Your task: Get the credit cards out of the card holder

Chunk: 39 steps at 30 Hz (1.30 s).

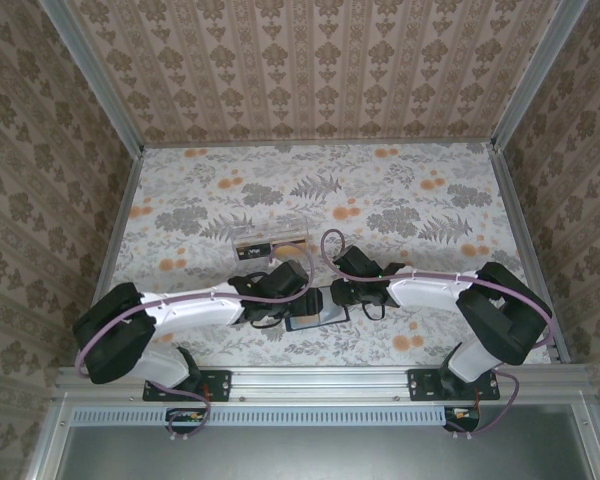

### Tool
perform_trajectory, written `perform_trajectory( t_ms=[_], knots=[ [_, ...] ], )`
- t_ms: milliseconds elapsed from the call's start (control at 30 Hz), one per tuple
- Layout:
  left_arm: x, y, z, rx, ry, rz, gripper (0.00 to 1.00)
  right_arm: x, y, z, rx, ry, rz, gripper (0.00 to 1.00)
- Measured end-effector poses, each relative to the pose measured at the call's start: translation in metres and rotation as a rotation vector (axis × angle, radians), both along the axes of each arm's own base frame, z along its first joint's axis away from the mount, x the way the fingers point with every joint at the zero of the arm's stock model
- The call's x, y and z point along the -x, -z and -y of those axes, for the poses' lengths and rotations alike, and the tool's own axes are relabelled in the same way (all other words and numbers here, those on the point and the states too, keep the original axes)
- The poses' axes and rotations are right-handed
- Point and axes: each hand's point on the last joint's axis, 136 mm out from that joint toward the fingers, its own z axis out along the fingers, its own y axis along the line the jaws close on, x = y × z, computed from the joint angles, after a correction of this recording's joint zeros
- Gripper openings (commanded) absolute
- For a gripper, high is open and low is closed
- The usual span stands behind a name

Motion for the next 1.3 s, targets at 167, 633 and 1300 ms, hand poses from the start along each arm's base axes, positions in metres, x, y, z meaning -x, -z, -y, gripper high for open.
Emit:
perform_trajectory(
  t_ms=[167,633,1300],
  knots=[
    [0.000,0.005,0.000,-0.010,0.001,-0.007,0.80,0.000,0.000,0.000,-0.001,-0.001,0.001,0.31],
    [0.000,-0.001,0.011,0.037,0.017,0.004,0.80,0.000,0.001,0.000,0.001,-0.001,-0.001,0.31],
    [0.001,-0.001,0.004,0.010,0.008,0.005,0.80,-0.001,0.002,-0.001,0.003,-0.001,-0.002,0.31]
  ],
)
